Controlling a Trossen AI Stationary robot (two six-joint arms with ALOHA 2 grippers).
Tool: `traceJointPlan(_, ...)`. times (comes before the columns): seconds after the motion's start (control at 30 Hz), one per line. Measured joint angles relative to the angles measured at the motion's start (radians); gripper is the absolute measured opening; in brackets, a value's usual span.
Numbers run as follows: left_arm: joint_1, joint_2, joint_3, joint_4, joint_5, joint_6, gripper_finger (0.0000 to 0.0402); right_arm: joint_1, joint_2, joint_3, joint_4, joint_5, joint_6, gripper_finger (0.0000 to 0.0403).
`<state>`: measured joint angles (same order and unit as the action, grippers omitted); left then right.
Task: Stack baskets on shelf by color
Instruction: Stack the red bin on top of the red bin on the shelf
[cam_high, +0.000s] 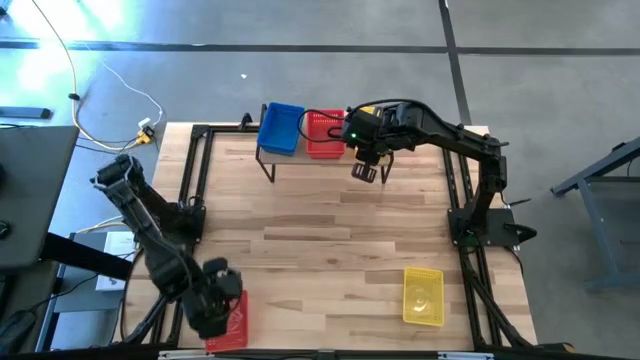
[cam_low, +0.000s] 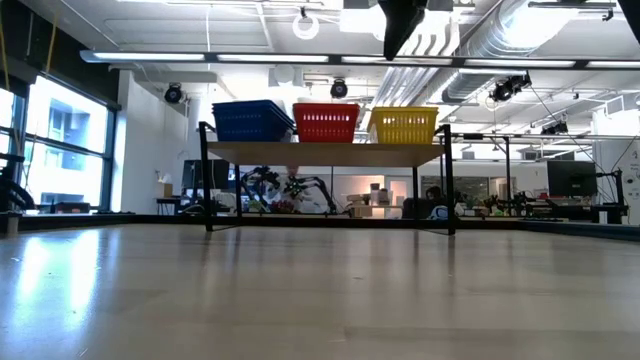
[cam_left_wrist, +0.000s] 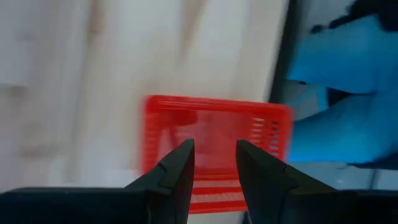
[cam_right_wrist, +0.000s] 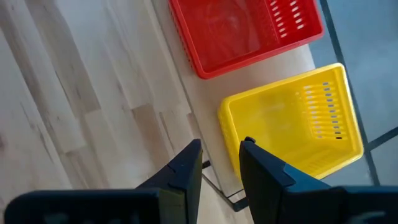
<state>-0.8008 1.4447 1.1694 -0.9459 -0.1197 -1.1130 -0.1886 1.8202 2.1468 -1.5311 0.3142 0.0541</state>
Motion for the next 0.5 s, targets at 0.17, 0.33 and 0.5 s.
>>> traceJointPlan(0.17,-0.064,0.071,0.000,0.143,0.026,-0.050,0.0110,0.000,0.000,0.000,0.000,-0.003,0.036,0.0094)
traceJointPlan(0.33,-0.109,0.134,0.000,0.229,0.026,-0.106,0.0110,0.000,0.000,0.000,0.000,-0.009,0.055,0.0094)
traceJointPlan(0.5,-0.150,0.195,0.000,0.300,0.033,-0.126,0.0110,0.000,0.000,0.000,0.000,-0.020,0.070,0.0094)
